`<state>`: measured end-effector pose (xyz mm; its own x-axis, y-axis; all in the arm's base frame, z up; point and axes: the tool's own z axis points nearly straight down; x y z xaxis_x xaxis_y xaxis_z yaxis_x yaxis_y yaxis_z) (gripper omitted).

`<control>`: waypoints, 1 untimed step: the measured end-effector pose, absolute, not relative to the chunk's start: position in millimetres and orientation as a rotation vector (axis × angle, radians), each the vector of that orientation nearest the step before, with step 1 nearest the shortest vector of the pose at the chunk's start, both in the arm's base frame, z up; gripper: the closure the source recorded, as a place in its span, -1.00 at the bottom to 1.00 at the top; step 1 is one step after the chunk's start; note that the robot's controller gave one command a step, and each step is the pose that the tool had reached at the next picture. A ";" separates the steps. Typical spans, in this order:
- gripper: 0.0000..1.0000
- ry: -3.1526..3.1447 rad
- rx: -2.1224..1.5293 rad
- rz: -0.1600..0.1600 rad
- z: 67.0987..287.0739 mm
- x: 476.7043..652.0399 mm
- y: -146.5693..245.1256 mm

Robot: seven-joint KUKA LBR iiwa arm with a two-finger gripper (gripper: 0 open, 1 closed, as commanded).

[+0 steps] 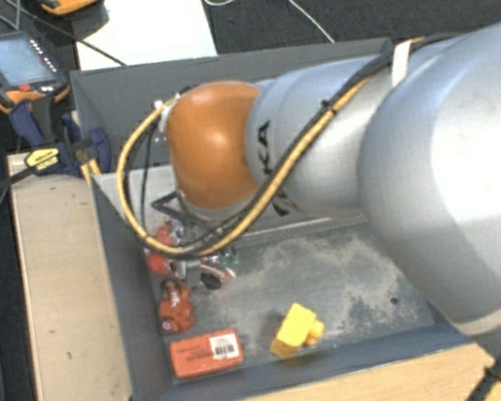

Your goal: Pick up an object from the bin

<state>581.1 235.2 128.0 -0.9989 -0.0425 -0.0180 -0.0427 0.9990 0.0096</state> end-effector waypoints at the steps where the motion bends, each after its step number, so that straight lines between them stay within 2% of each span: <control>1: 1.00 3.117 -0.071 0.017 128.1 576.1 227.7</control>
Offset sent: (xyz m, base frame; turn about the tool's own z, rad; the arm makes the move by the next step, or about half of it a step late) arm -0.0173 -0.0104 -0.0045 -0.4654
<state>576.1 227.7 128.1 -0.9987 -0.0454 -0.0235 -0.0457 0.9989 0.0106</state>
